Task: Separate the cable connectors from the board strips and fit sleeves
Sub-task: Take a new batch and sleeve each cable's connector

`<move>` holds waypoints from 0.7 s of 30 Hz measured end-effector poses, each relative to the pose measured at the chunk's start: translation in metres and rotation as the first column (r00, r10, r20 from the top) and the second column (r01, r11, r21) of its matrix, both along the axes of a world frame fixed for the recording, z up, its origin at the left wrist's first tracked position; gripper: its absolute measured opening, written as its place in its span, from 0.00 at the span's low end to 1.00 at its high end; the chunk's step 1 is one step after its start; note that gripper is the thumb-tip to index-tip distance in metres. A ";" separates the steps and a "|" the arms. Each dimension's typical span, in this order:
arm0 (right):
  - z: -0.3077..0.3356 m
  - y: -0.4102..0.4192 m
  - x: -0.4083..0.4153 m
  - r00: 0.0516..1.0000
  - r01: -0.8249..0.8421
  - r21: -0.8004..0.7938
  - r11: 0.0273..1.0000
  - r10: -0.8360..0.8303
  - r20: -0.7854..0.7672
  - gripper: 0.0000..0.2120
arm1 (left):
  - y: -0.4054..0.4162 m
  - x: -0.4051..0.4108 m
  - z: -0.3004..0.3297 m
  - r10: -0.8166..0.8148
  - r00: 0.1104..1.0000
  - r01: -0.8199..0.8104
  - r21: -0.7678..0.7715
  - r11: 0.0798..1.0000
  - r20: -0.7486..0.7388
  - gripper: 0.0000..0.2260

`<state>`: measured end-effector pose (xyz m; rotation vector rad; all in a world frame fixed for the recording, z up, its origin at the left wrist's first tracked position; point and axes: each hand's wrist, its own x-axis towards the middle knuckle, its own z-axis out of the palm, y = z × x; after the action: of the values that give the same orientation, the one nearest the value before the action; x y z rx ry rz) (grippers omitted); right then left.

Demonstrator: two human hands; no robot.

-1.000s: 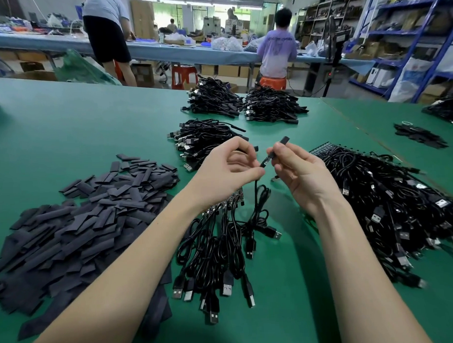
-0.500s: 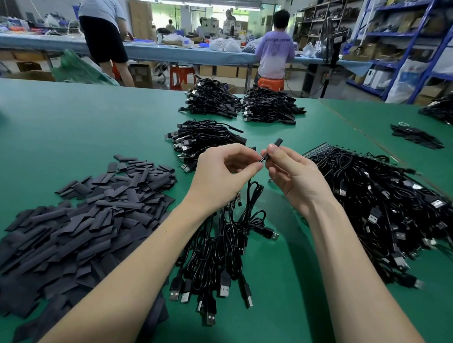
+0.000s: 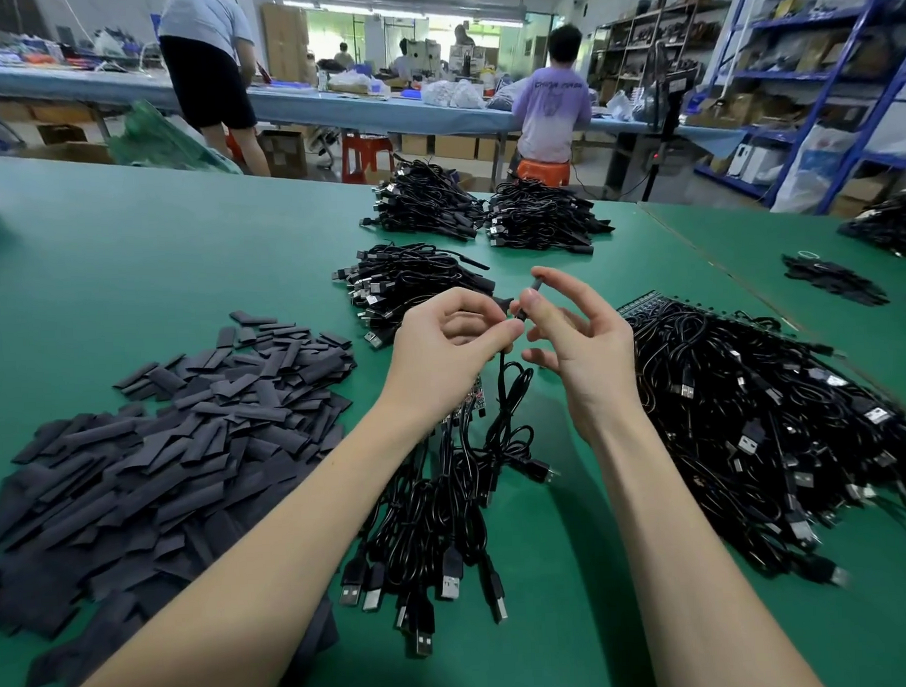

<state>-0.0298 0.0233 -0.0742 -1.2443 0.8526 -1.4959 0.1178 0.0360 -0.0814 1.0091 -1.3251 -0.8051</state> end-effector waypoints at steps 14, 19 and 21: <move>0.010 -0.001 0.001 0.977 0.089 0.084 0.993 -0.103 0.187 0.12 | 0.003 0.002 0.008 -0.112 0.945 0.075 0.131 0.989 0.308 0.17; 0.018 -0.005 -0.012 0.917 0.164 0.116 0.980 -0.195 0.349 0.15 | 0.008 -0.004 0.008 -0.126 0.874 0.083 0.113 0.990 0.469 0.10; 0.020 -0.008 -0.016 0.888 0.195 0.138 0.971 -0.235 0.395 0.14 | 0.007 -0.007 0.011 -0.075 0.897 0.062 0.044 0.997 0.437 0.10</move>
<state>-0.0455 0.0157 -0.0546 -0.7391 0.7830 -1.7907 0.1103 0.0431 -0.0702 1.2195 -1.7459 -0.6709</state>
